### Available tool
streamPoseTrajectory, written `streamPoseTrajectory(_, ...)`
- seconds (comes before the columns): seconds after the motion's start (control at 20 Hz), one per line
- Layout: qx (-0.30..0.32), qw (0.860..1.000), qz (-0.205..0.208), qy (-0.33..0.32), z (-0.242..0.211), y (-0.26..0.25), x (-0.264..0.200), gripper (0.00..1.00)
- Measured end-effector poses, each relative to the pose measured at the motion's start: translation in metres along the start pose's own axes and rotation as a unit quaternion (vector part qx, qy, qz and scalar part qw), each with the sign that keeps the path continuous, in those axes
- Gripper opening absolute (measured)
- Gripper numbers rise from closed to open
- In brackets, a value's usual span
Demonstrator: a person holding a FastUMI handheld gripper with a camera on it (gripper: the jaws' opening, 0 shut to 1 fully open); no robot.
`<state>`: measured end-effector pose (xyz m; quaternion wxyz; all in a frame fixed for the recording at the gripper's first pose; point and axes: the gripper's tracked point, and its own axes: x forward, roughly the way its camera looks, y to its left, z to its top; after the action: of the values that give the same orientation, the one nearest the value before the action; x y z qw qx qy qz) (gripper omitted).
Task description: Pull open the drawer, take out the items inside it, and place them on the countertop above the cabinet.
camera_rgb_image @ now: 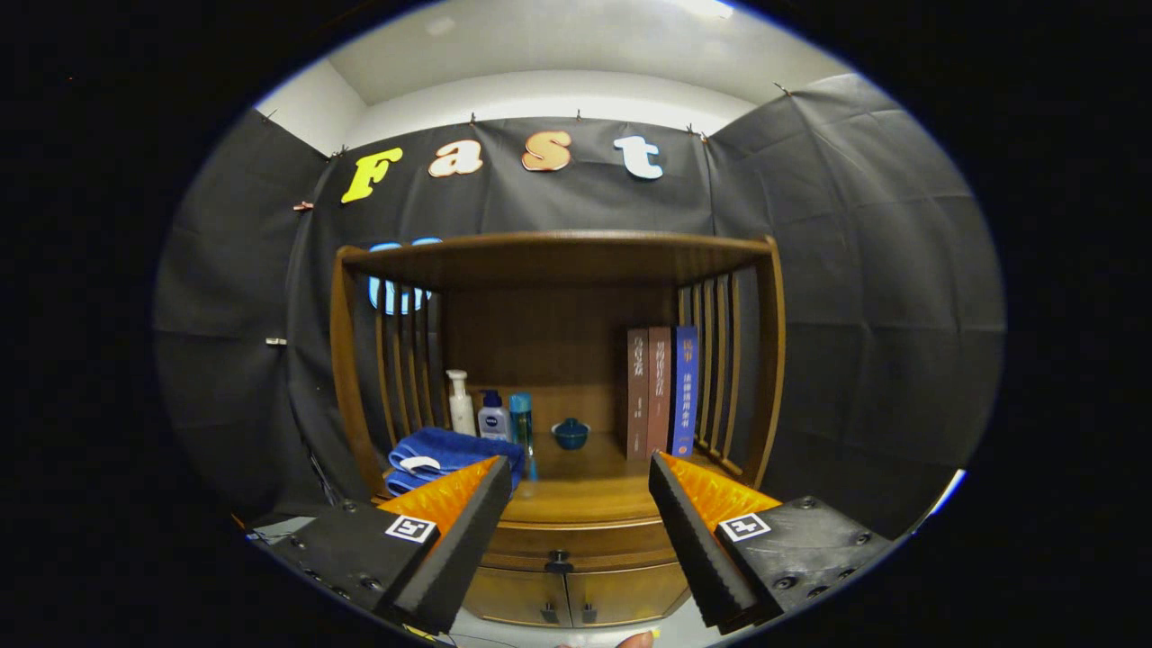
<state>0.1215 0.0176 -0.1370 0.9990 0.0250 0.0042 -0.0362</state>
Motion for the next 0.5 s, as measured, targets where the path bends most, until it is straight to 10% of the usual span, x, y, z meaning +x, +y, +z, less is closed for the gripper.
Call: streamPoseTrajectory(0.5,0.003,0.998,0.006,0.056,-0.177,0.005,0.079,0.98)
